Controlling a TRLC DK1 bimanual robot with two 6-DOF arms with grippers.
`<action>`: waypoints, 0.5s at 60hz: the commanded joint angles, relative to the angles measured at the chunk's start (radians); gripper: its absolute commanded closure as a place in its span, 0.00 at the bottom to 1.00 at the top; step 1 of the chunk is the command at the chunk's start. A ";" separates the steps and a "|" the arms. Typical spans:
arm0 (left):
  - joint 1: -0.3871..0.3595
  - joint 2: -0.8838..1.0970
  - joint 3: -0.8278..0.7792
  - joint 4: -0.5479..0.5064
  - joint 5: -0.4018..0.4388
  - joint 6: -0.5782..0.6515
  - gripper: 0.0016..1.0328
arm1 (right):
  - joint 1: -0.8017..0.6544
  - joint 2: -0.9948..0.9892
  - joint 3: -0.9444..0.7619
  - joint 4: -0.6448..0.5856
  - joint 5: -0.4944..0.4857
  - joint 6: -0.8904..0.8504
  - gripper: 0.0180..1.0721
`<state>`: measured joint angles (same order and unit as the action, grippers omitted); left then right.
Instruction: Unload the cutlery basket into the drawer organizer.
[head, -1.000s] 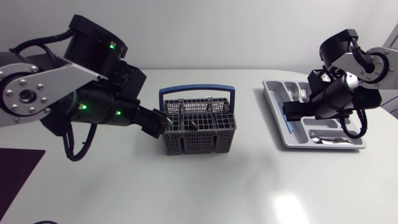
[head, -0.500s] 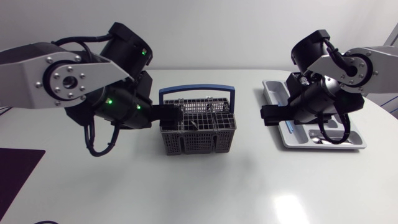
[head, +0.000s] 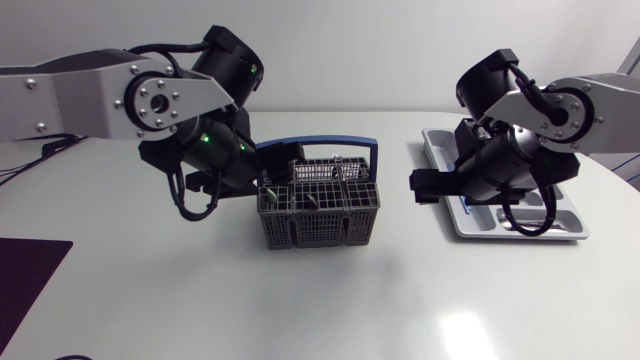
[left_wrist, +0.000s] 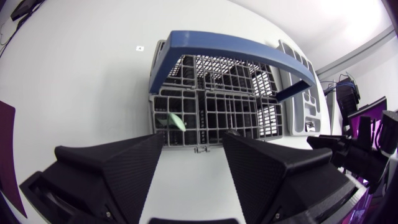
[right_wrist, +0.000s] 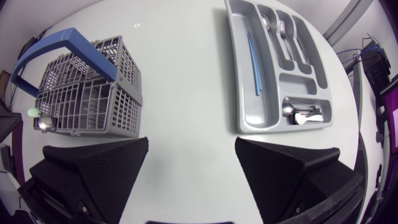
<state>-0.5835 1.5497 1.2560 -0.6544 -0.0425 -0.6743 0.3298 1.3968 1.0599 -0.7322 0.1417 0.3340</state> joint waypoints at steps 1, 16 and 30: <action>0.002 0.056 0.059 -0.030 0.003 -0.061 0.22 | 0.008 0.007 -0.024 -0.013 0.006 0.036 0.05; 0.007 0.131 0.102 -0.051 0.032 -0.162 0.17 | 0.008 0.022 -0.026 -0.013 0.006 0.050 0.05; 0.010 0.141 0.125 -0.051 0.018 -0.223 0.17 | 0.005 0.034 -0.028 -0.012 0.006 0.050 0.05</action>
<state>-0.5835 1.6703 1.3403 -0.6987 -0.0166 -0.8471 0.3321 1.4075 1.0599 -0.7338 0.1417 0.3599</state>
